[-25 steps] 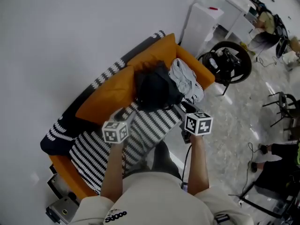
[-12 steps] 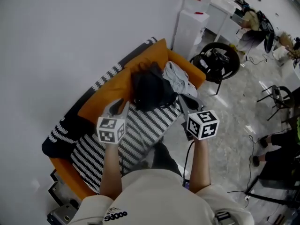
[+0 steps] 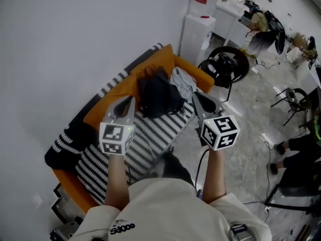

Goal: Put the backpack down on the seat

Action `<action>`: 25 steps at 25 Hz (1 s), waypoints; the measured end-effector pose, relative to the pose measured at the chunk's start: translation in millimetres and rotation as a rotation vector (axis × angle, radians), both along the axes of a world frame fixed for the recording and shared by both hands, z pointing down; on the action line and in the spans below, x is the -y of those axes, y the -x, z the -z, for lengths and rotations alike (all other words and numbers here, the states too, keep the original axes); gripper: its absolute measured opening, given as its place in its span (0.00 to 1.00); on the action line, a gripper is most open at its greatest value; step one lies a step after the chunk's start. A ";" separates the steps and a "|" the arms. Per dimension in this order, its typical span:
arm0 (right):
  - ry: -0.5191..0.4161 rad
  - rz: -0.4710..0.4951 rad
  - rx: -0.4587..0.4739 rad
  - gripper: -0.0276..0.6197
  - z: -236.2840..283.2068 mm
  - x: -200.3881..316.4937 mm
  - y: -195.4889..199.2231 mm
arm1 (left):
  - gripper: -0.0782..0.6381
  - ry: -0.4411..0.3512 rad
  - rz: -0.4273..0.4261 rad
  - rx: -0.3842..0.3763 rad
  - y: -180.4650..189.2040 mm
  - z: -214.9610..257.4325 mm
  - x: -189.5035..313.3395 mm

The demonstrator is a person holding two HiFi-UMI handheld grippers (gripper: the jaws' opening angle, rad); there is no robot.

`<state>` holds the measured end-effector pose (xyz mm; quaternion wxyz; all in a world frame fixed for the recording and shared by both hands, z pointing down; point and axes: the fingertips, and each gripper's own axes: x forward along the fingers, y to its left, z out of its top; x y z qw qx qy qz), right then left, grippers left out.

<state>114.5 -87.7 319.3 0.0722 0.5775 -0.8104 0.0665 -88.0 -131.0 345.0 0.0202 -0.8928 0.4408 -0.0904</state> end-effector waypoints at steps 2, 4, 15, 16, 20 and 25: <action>-0.025 0.008 -0.014 0.05 10.4 -8.3 2.6 | 0.12 -0.033 -0.006 0.008 -2.1 12.6 -6.2; -0.047 0.014 -0.033 0.05 19.0 -16.5 5.2 | 0.12 -0.063 -0.015 0.017 -5.0 23.3 -14.0; -0.100 0.075 -0.125 0.05 45.6 -40.0 27.6 | 0.12 -0.155 -0.041 0.014 -9.4 61.5 -42.0; -0.098 0.080 -0.131 0.05 45.4 -40.3 29.2 | 0.12 -0.155 -0.042 0.016 -9.2 61.7 -42.7; -0.087 0.088 -0.141 0.05 42.1 -41.9 32.6 | 0.12 -0.147 -0.044 0.017 -7.8 56.5 -44.3; -0.069 0.082 -0.141 0.05 34.5 -41.5 29.9 | 0.12 -0.121 -0.035 0.015 -5.5 46.2 -43.5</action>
